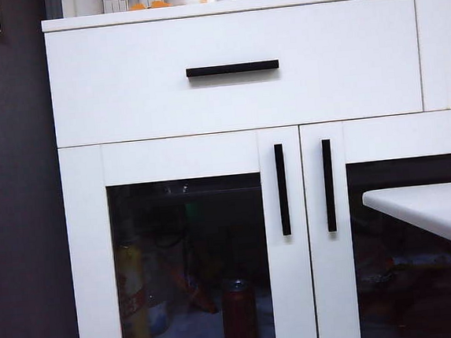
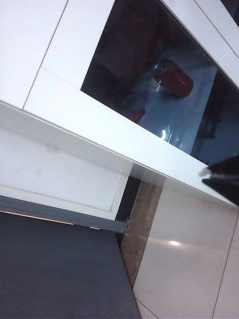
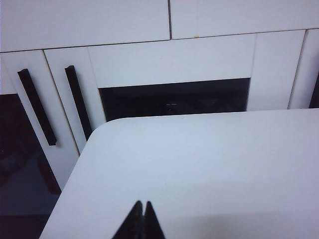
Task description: Open the left door of the white cabinet, pick up a can of beverage from the table on the right, place it inside the cabinet, and finally close the cabinet door.
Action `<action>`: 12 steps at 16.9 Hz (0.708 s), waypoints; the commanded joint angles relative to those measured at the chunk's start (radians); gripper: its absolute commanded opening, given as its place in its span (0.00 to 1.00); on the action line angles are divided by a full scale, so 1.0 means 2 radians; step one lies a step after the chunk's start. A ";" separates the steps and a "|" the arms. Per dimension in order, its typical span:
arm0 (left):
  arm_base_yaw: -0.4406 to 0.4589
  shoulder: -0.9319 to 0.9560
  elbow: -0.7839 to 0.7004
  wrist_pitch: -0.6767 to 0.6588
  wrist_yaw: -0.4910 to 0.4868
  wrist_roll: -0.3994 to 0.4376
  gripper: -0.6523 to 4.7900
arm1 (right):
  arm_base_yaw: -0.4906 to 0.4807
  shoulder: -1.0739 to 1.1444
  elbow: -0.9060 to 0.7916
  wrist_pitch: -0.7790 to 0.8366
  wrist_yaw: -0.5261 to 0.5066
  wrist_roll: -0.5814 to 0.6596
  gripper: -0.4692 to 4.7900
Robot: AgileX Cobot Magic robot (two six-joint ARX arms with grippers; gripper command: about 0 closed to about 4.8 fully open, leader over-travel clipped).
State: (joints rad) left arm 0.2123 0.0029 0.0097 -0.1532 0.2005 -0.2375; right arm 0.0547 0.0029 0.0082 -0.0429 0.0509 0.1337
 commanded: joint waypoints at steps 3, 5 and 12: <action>-0.001 -0.001 -0.001 0.067 0.003 0.057 0.11 | -0.001 0.000 -0.001 0.012 0.002 -0.005 0.10; -0.001 -0.001 -0.001 0.070 -0.006 0.057 0.11 | 0.000 0.000 -0.001 0.012 0.001 -0.005 0.10; -0.080 -0.001 -0.002 0.064 -0.115 0.054 0.11 | 0.000 0.000 -0.001 0.039 0.001 -0.006 0.10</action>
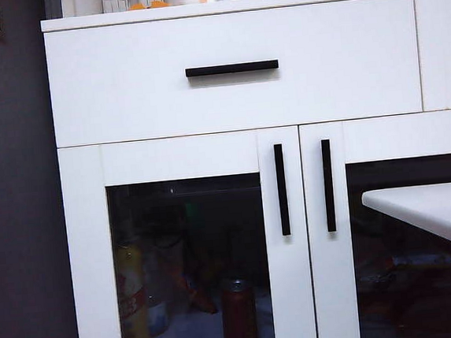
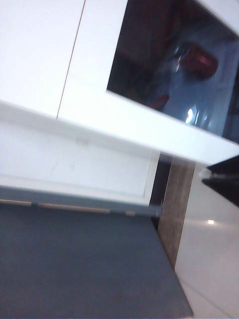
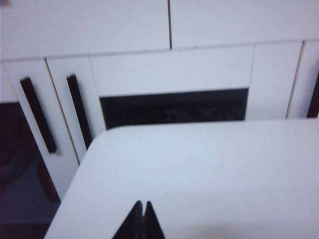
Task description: Open the left door of the white cabinet, pick up a can of beverage from the table on the right, place it inside the cabinet, and finally close the cabinet door.
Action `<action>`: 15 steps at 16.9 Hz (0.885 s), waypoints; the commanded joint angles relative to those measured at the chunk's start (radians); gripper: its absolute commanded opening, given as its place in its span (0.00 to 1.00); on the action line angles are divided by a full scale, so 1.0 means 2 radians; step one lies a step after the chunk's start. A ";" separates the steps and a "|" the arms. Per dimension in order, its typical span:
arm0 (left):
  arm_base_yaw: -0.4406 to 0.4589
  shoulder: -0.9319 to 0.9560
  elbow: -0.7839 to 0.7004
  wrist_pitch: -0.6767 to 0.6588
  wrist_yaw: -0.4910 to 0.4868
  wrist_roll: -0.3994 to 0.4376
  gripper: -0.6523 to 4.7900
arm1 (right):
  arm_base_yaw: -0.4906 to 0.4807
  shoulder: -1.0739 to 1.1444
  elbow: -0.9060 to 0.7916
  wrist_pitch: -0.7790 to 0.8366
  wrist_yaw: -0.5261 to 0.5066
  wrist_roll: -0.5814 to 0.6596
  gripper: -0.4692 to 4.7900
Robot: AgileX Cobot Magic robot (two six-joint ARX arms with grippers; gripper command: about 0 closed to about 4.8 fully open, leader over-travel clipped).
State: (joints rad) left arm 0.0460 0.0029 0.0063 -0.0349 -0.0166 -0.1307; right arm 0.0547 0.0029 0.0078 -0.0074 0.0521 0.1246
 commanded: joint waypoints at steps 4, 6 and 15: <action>0.002 -0.001 0.000 0.003 -0.003 0.000 0.11 | 0.000 0.000 -0.001 0.020 -0.003 -0.001 0.10; 0.002 -0.001 0.000 0.003 -0.003 0.000 0.11 | 0.000 0.000 -0.001 0.020 -0.001 -0.001 0.10; 0.002 -0.001 0.000 0.003 -0.003 0.000 0.11 | -0.001 0.000 -0.001 0.019 -0.001 -0.001 0.10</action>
